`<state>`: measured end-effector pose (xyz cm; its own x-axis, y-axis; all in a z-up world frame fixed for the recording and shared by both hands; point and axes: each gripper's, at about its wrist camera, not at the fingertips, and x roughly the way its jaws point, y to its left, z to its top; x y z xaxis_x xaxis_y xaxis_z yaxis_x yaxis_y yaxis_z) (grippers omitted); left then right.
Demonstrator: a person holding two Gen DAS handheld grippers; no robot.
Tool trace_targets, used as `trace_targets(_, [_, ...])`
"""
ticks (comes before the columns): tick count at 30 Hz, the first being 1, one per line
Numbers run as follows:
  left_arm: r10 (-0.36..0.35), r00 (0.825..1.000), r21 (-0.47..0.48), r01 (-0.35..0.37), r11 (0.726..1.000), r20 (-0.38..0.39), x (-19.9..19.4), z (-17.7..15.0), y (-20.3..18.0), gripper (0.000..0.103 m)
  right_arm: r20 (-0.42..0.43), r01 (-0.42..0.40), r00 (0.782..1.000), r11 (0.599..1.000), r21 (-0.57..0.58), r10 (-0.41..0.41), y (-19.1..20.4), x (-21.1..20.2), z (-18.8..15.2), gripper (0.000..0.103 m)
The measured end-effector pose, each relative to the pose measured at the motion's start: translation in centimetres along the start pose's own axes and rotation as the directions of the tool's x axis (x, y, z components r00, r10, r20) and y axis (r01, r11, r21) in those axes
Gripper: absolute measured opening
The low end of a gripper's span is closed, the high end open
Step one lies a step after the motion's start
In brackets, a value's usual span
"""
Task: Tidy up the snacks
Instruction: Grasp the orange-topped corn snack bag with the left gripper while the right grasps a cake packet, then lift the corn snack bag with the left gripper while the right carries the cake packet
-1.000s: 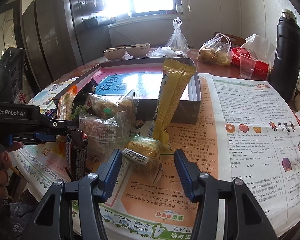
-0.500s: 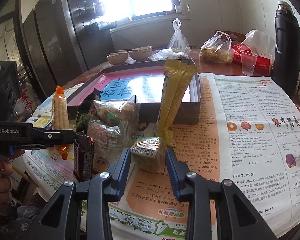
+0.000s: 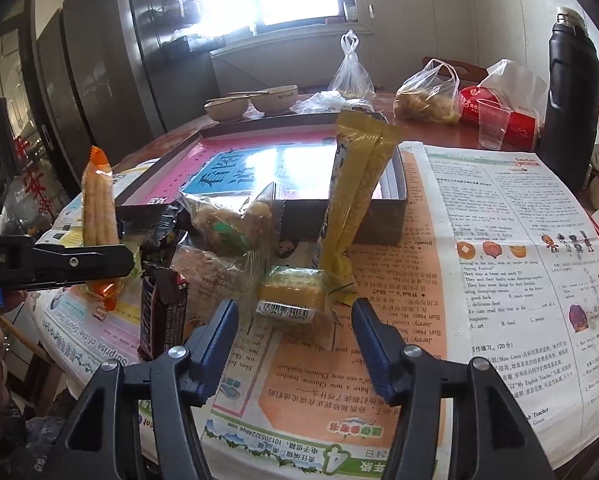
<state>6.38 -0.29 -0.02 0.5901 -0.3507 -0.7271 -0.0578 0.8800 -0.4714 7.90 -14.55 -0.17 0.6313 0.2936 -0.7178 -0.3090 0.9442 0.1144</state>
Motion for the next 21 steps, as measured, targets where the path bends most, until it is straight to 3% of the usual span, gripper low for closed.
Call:
trace_targets(9, [-0.01, 1.0, 0.038, 0.01, 0.999, 0.001, -0.8, 0.8, -0.3, 0.036, -0.024, 0.087, 0.996, 0.996, -0.015, -0.088, 1.1, 1.3, 0.7, 0.058])
trace_targets(11, [-0.013, 1.0, 0.043, 0.013, 0.999, -0.004, -0.8, 1.2, -0.3, 0.036, -0.03, 0.1, 0.995, 0.995, -0.018, -0.1, 1.4, 1.6, 0.6, 0.047])
trace_targets(13, [-0.018, 1.0, 0.049, 0.018, 0.999, -0.01, -0.8, 1.6, -0.3, 0.036, -0.032, 0.111, 0.993, 0.993, -0.025, -0.112, 1.5, 1.6, 0.4, 0.043])
trace_targets(21, [-0.027, 1.0, 0.05, 0.028, 0.998, -0.01, -1.8, 2.8, 0.5, 0.036, -0.009, 0.062, 0.998, 0.997, 0.042, -0.062, 0.5, -0.7, 0.5, 0.04])
